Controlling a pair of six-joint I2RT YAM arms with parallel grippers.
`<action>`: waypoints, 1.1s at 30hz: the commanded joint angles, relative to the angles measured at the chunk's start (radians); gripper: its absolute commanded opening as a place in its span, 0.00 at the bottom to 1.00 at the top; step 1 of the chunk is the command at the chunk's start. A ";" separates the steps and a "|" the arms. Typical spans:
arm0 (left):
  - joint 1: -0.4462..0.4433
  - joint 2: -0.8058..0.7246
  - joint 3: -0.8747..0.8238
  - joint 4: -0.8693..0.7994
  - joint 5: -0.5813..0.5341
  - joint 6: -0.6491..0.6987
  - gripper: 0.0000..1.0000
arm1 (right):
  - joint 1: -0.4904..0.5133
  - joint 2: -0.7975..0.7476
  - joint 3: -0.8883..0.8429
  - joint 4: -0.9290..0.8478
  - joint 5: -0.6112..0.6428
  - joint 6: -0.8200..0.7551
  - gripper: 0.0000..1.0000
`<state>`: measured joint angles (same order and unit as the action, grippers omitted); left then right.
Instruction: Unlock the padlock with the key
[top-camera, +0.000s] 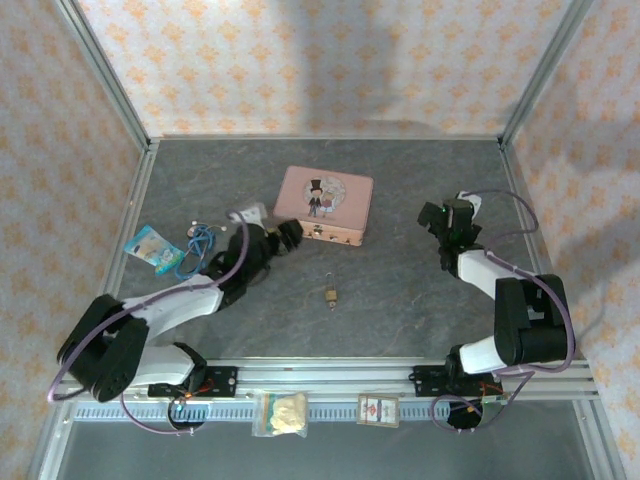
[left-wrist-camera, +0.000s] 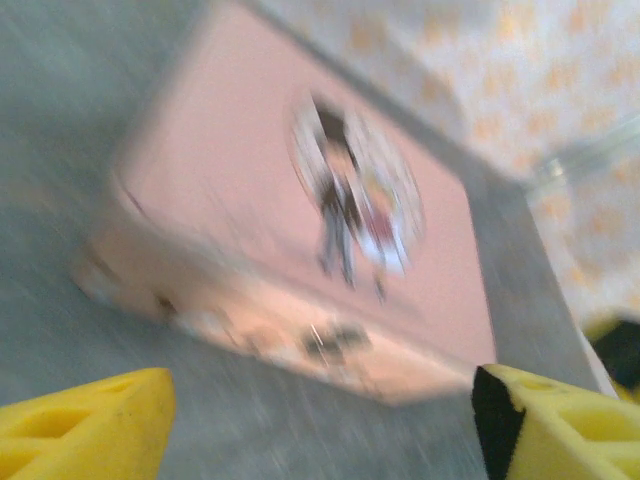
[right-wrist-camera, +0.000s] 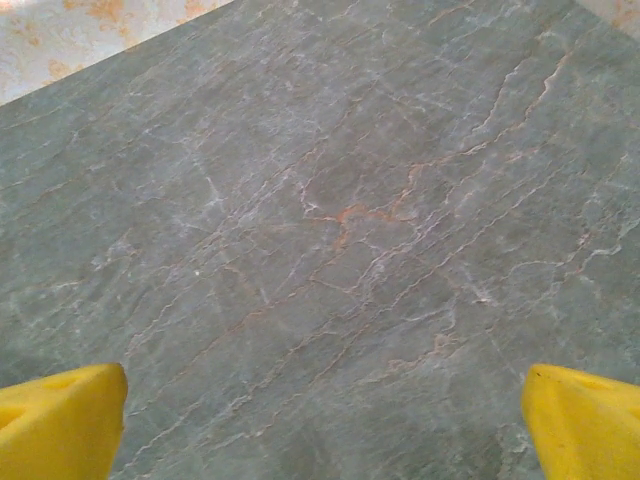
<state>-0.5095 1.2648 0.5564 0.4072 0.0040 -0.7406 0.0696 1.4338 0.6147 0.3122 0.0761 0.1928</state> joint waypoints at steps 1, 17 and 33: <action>0.116 -0.075 0.030 -0.112 -0.180 0.197 0.86 | -0.004 0.007 -0.041 0.162 0.030 -0.077 1.00; 0.341 -0.146 -0.222 0.268 -0.707 0.548 0.95 | -0.007 0.074 -0.377 0.915 0.077 -0.206 1.00; 0.392 0.246 -0.313 0.888 -0.468 0.739 0.98 | -0.010 0.083 -0.400 0.948 0.088 -0.196 1.00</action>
<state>-0.1356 1.4578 0.2367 1.1320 -0.5728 -0.0608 0.0681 1.5188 0.2169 1.2140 0.1356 0.0128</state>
